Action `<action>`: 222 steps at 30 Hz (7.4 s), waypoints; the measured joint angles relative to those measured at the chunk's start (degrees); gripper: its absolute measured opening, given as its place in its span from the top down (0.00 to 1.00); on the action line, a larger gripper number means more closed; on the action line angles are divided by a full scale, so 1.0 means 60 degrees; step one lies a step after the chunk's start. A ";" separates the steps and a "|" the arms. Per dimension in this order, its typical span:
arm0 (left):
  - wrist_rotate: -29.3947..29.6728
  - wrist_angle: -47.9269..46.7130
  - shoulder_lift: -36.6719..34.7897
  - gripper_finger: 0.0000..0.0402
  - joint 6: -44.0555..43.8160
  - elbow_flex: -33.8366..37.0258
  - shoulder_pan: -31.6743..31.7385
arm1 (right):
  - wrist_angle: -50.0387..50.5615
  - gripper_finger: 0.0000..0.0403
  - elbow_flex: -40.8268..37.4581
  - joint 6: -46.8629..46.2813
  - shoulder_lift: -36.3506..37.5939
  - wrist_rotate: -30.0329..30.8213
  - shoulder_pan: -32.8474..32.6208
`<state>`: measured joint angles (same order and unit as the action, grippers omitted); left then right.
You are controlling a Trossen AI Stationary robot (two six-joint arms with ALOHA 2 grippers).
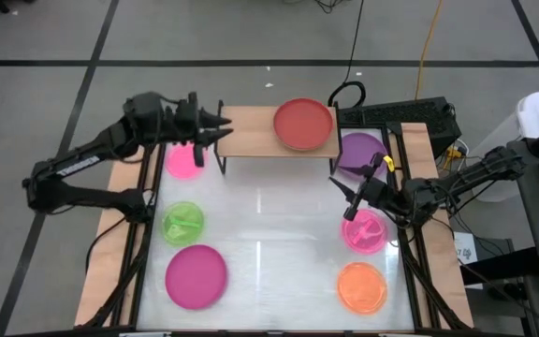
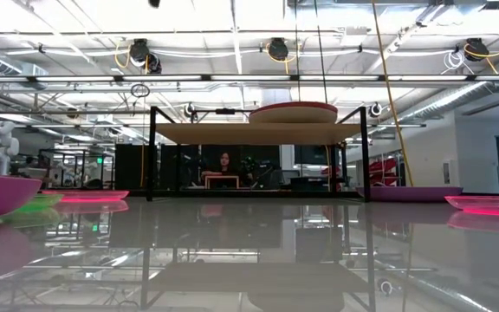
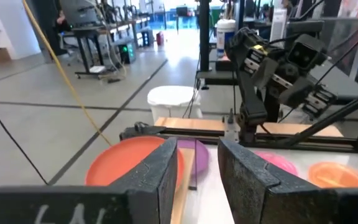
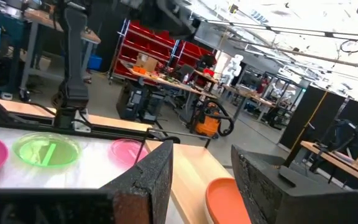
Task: Place and stack plates onto a shelf
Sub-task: Stack the purple plate on top of the brown plate on the shelf, then stack the pink plate on top of the purple plate on the shelf
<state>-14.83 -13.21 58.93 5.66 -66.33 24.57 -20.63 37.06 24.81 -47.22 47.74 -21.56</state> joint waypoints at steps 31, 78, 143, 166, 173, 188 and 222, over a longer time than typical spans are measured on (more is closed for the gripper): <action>0.0241 0.5257 -0.3259 0.70 -0.2034 0.6609 -0.0144 | 1.1417 0.64 0.3079 -0.6371 -0.1136 -0.2268 0.1902; 0.0255 0.5180 -0.3200 0.70 -0.2107 0.6601 -0.0144 | 0.8508 0.77 -0.1563 -0.6453 -0.3898 -0.3922 0.7027; 0.0794 0.5172 -0.3197 0.70 -0.2337 0.6598 -0.0147 | 0.6432 1.00 0.5078 0.0181 -0.6332 -0.1758 0.5194; 0.0808 0.5154 -0.3197 0.70 -0.2360 0.6598 -0.0144 | 0.6917 0.67 0.5081 -0.0468 -0.5917 -0.1714 0.4964; 0.0810 0.5146 -0.3198 0.70 -0.3120 0.6598 -0.0162 | 0.6380 0.64 0.5078 -0.0553 -0.4937 -0.1714 0.4599; -0.0288 0.3505 -0.1908 0.70 -0.3873 0.6588 -0.1624 | 0.4666 0.65 0.4744 -0.1874 -0.3145 -0.4505 0.1623; 0.0444 -0.0457 0.2056 0.70 -0.5353 0.6587 -0.7226 | 0.2991 0.65 0.3107 -0.0759 -0.3151 -0.3423 0.1013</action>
<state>-12.16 -15.95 71.26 -26.46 -26.81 -18.79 -2.69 55.70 20.26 -66.13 27.20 -15.49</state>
